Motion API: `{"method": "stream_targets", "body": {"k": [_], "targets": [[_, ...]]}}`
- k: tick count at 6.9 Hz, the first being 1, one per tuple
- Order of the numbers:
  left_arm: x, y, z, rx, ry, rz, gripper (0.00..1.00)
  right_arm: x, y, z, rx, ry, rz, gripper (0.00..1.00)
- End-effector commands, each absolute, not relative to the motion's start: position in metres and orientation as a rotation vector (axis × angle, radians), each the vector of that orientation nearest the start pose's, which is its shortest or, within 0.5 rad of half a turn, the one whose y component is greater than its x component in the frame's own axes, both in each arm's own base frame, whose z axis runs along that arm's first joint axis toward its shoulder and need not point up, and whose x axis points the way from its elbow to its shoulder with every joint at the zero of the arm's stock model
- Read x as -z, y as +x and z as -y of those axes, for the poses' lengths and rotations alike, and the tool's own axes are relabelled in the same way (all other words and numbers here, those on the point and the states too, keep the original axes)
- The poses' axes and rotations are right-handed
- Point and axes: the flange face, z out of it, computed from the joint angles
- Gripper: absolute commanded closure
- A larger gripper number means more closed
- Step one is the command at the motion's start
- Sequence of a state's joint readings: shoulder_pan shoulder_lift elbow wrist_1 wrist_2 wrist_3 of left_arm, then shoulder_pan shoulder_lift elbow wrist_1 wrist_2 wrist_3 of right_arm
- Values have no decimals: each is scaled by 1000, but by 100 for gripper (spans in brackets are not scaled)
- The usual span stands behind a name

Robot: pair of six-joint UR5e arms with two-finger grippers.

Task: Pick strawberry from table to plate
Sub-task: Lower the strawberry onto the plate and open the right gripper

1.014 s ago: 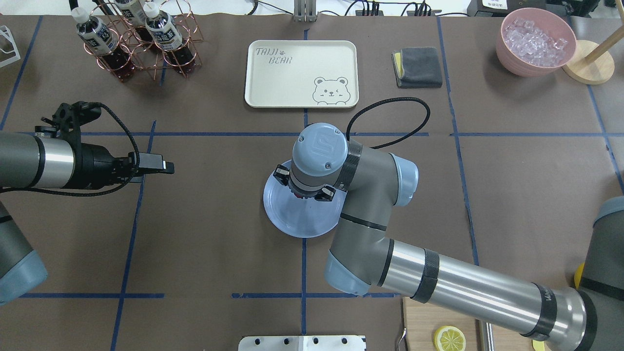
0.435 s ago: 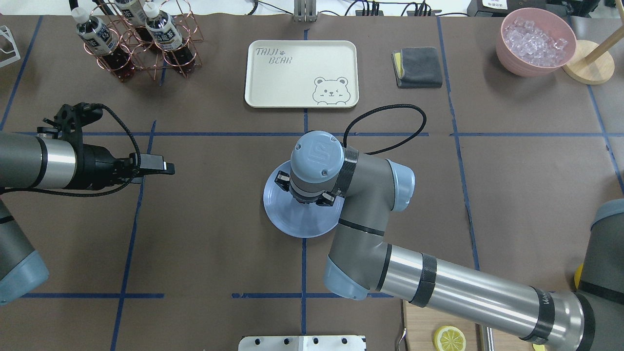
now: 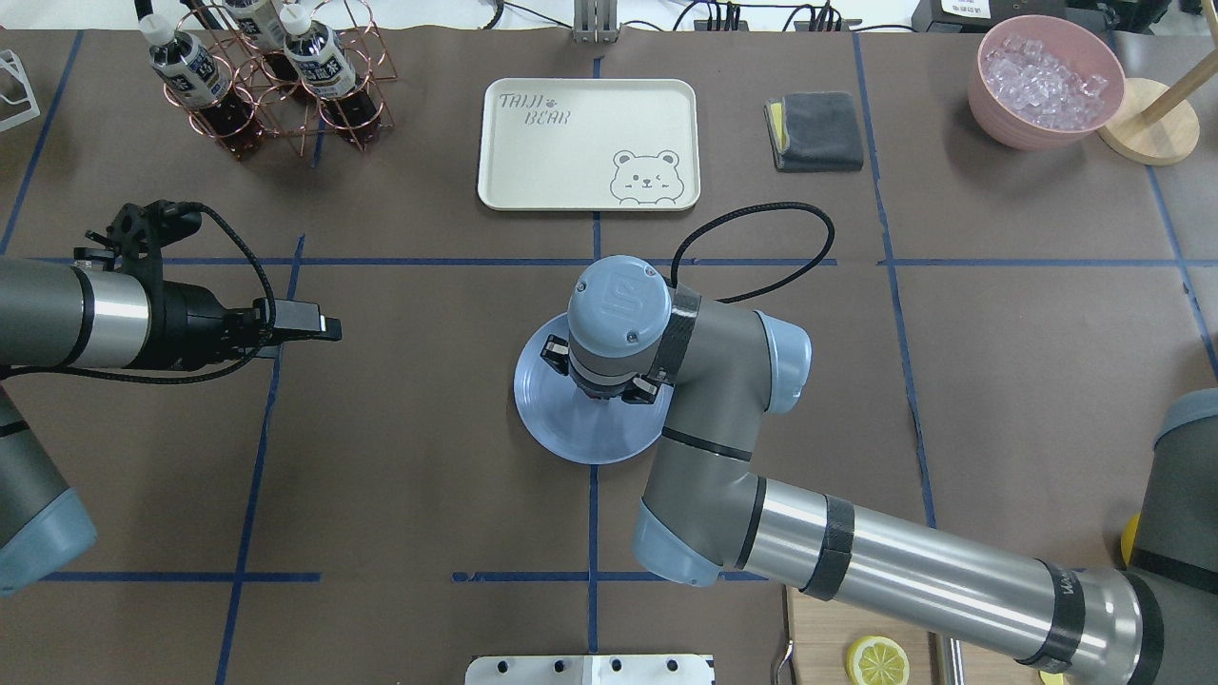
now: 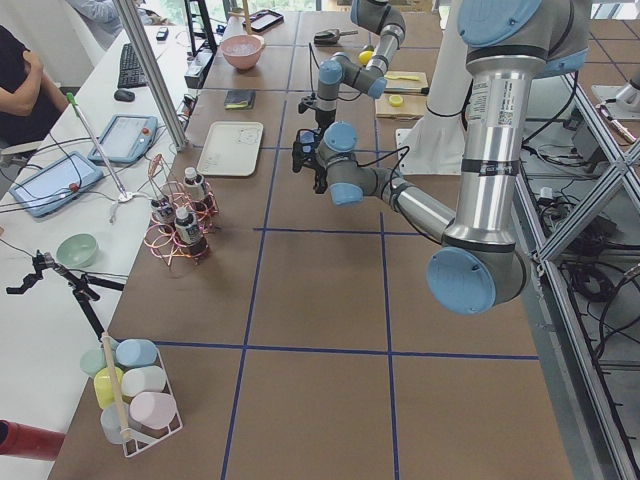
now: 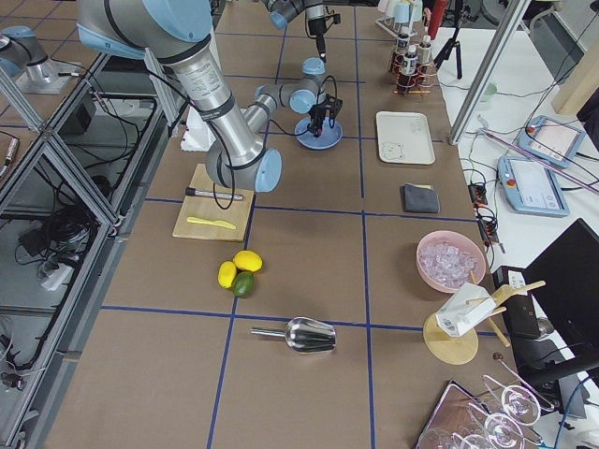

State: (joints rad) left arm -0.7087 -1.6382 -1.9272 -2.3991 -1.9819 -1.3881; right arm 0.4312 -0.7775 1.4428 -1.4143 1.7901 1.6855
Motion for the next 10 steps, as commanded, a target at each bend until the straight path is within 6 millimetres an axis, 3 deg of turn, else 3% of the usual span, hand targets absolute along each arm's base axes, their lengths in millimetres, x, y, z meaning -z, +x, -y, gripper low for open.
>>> {"method": "stream_targets", "body": {"k": [1, 2, 4, 5, 6, 7, 8, 9, 10], "targets": [[-359, 322, 399, 195, 210, -1264, 1, -213, -635, 415, -423, -77, 839, 64], [-359, 322, 399, 195, 211, -1265, 1, -212, -635, 415, -424, -78, 834, 1], [-360, 322, 399, 196, 209, -1263, 1, -206, -625, 413, -425, -82, 826, 0], [-363, 322, 399, 194, 209, -1257, 1, -200, -602, 415, -433, -88, 817, 0], [-376, 318, 396, 165, 224, -1230, 1, -214, -551, 405, -389, -68, 854, 0], [-400, 303, 391, 115, 255, -1178, 1, -236, -479, 397, -335, -53, 891, 0], [-420, 274, 398, 91, 315, -1124, 1, -275, -411, 393, -262, -53, 891, 0], [-453, 230, 403, 47, 388, -1034, 1, -314, -349, 400, -193, -10, 863, 0], [-491, 171, 402, -39, 472, -917, 1, -365, -280, 418, -110, 11, 816, 0]]}}
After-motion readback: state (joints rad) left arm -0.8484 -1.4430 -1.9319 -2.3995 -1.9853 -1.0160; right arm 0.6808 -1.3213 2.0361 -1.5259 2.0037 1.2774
